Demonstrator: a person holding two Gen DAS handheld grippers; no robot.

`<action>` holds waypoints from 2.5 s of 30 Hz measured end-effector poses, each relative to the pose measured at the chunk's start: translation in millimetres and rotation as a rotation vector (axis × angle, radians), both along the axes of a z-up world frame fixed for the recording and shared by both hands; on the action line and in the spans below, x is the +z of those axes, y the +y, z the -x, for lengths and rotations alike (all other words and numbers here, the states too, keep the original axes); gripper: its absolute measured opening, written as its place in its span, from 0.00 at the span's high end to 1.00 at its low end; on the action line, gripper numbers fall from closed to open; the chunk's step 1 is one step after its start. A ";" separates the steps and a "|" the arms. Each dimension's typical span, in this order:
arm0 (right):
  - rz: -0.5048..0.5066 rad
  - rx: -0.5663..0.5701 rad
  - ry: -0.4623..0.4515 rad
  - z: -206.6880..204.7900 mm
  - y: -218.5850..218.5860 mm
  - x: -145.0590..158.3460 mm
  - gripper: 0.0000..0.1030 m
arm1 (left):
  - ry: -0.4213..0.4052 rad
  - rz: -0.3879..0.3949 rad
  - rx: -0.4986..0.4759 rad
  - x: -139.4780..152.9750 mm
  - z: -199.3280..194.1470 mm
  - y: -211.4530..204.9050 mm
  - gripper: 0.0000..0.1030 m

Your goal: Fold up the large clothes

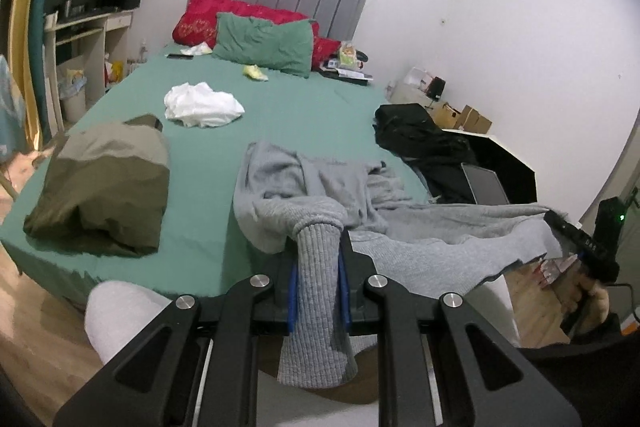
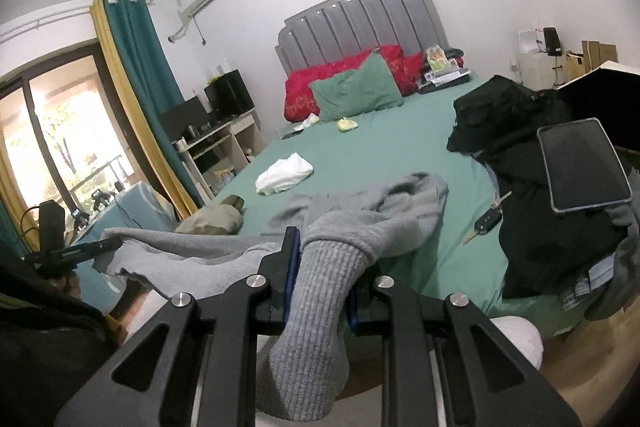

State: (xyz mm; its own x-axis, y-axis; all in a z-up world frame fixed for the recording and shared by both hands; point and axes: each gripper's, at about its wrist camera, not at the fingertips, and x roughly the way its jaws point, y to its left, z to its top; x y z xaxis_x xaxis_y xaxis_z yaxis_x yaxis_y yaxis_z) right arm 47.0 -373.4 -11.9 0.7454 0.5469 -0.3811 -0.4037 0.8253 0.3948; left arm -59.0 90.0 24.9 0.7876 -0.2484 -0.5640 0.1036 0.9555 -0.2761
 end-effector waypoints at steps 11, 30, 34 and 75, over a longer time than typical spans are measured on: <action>-0.087 -0.058 0.021 -103.7 -10.9 -21.1 0.80 | 0.027 0.019 0.023 -15.7 -115.0 -2.1 0.83; -0.137 -0.109 0.356 -383.3 6.0 -146.6 0.76 | 0.288 0.177 0.117 -145.8 -399.8 38.0 0.79; -0.042 -0.123 0.390 -430.9 15.6 -173.8 0.69 | 0.340 0.113 0.156 -176.9 -448.6 55.6 0.64; 0.362 -0.342 0.433 -464.9 -5.7 -214.0 0.01 | 0.037 -0.051 0.038 -146.1 -414.2 44.9 0.27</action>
State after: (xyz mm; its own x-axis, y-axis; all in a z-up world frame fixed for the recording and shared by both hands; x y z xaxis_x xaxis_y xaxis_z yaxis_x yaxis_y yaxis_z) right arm 511.9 -379.1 -225.9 0.5925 0.0871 -0.8009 0.0379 0.9900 0.1358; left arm 355.2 134.9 -121.2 0.7742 -0.1886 -0.6043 0.0575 0.9716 -0.2295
